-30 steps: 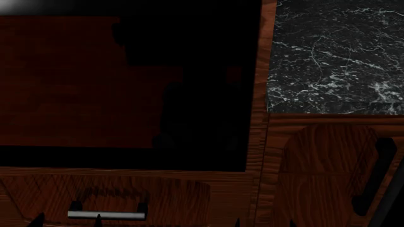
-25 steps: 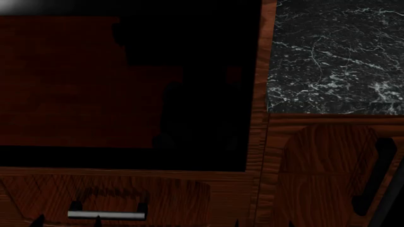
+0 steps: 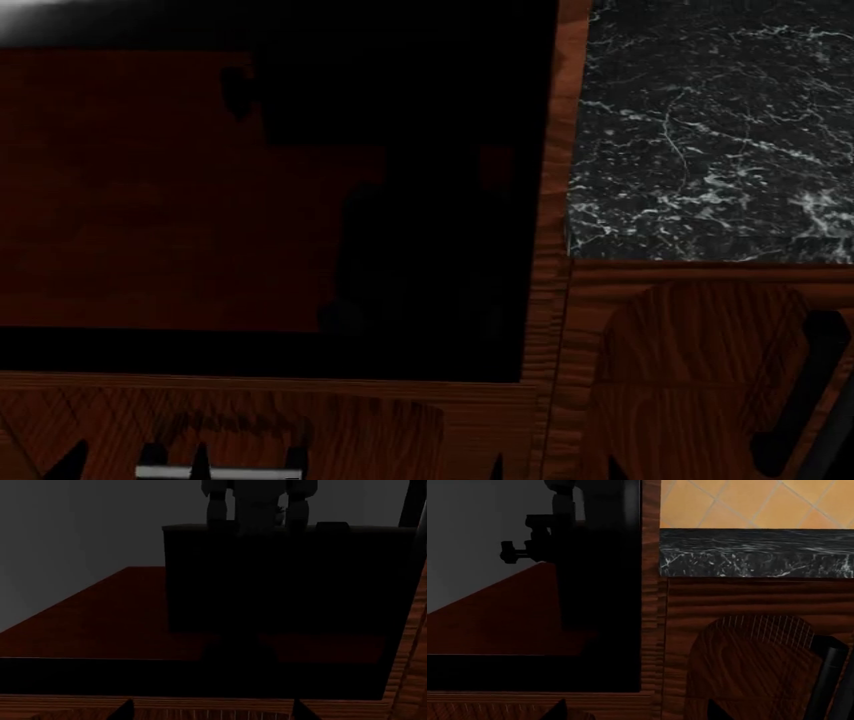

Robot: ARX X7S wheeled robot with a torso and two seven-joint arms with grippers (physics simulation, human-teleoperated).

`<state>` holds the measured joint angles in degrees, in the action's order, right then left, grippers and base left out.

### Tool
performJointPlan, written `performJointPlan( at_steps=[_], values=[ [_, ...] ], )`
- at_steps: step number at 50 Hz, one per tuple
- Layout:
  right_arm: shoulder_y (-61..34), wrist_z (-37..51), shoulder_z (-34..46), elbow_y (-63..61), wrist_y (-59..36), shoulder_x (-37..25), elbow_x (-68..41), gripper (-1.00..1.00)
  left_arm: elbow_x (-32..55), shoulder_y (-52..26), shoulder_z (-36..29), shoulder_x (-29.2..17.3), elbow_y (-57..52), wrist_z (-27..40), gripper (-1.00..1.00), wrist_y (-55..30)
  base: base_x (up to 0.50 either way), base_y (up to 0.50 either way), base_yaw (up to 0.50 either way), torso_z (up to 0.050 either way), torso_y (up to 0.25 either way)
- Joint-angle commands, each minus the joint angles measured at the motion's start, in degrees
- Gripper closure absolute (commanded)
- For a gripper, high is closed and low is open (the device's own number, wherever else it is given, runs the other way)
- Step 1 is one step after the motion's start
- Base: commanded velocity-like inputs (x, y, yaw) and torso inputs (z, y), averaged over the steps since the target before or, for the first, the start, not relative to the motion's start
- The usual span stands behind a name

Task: Press the start button on the microwave

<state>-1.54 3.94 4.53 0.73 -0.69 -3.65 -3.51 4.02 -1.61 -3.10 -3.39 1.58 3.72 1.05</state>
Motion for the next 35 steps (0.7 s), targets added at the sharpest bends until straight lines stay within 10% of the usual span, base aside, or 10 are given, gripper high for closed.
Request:
performJointPlan(
  at_steps=[1,35],
  values=[
    [-0.2,0.8,0.6,0.0,0.6,-0.8,-1.7,-1.00,1.1,-0.3,-1.0,-0.9,0.6,1.1,-1.00,0.5,0.49,0.00,0.00,0.000,0.000],
    [2.9,2.1,2.1,-2.9,4.4,-2.2,-6.7,-1.00,2.8,1.7,-3.7,-3.1,-3.2,3.8,-1.00,-0.1,0.40,0.00,0.00,0.000,0.000]
  ],
)
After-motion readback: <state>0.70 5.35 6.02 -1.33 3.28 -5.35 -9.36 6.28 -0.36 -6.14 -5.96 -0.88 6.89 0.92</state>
